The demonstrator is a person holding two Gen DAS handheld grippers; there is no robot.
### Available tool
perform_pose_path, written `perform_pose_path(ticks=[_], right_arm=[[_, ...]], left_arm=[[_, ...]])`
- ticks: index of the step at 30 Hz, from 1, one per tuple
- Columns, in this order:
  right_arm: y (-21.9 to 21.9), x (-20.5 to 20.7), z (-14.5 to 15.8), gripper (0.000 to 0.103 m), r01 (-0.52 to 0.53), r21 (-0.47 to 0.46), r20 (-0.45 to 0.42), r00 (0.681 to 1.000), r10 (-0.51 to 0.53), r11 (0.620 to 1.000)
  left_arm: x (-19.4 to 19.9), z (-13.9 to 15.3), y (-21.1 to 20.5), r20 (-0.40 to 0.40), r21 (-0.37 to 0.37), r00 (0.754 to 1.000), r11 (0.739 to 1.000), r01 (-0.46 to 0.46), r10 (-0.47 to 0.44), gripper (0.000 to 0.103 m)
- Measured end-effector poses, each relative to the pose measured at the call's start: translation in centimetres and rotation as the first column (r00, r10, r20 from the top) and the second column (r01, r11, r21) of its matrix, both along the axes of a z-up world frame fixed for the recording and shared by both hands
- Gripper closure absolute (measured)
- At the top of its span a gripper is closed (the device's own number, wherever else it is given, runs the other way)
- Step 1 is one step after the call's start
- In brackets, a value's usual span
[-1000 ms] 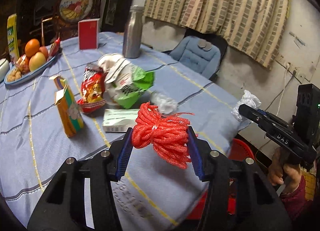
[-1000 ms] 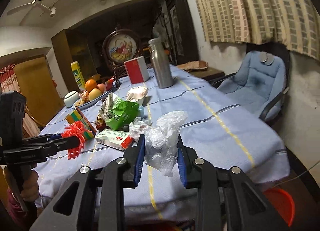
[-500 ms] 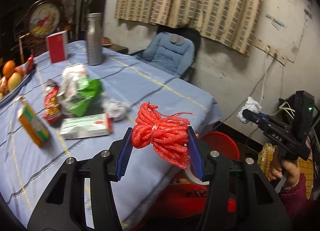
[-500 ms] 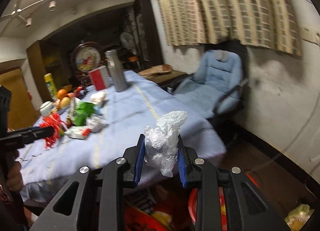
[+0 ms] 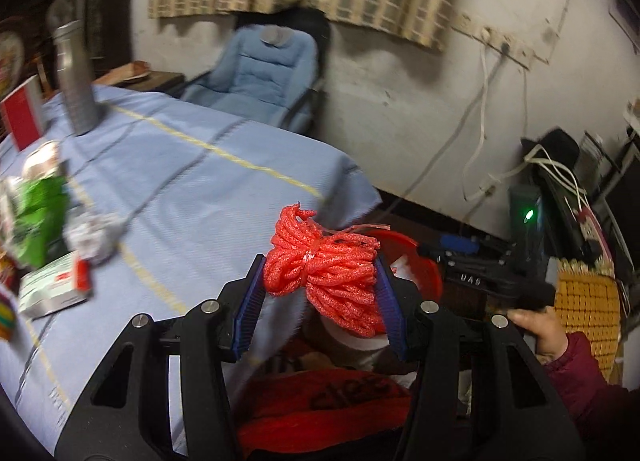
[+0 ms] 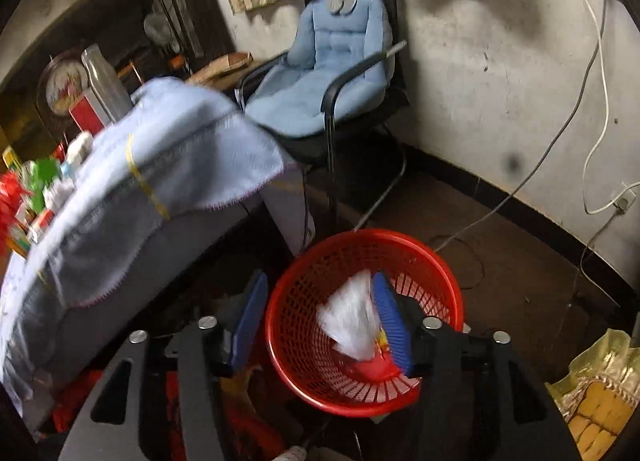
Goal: Collect trash
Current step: 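Carry both items to the red wastebasket and open both tools to drop them, then move both empty tools back over the table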
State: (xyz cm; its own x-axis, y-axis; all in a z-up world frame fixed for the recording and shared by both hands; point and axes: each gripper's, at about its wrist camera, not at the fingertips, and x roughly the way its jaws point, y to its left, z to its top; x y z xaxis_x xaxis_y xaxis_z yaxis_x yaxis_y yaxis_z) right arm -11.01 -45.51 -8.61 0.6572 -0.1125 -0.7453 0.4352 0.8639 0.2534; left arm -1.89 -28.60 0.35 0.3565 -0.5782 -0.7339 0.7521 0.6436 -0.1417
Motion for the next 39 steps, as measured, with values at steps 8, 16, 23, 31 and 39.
perform_pose_path(ticks=[8, 16, 23, 31, 39], right_arm=[[-3.6, -3.7, 3.0, 0.032, 0.132, -0.015, 0.148, 0.981, -0.128, 0.991], [-5.4, -5.2, 3.2, 0.032, 0.184, 0.011, 0.176, 0.967, -0.183, 0.983], [-5.9, -5.6, 2.8, 0.032, 0.188, 0.033, 0.180, 0.965, -0.190, 0.982], [-4.4, -5.0, 3.7, 0.024, 0.146, 0.025, 0.197, 0.969, -0.149, 0.989], [-1.3, -4.2, 5.6, 0.008, 0.075, -0.038, 0.211, 0.975, -0.065, 0.996]], left_arm=[[-0.6, -2.7, -8.0, -0.066, 0.057, 0.986, 0.986, 0.158, -0.154, 0.050], [-1.4, -5.6, -16.0, -0.081, 0.141, 0.962, 0.953, 0.270, -0.261, 0.028], [-1.5, -6.0, -16.5, 0.042, 0.202, 0.977, 0.960, 0.196, -0.208, 0.009], [-1.0, -4.1, -13.2, 0.100, 0.137, 0.983, 0.981, 0.138, -0.152, 0.007], [0.4, -1.0, -6.5, 0.158, 0.079, 0.987, 0.997, -0.012, -0.001, 0.007]])
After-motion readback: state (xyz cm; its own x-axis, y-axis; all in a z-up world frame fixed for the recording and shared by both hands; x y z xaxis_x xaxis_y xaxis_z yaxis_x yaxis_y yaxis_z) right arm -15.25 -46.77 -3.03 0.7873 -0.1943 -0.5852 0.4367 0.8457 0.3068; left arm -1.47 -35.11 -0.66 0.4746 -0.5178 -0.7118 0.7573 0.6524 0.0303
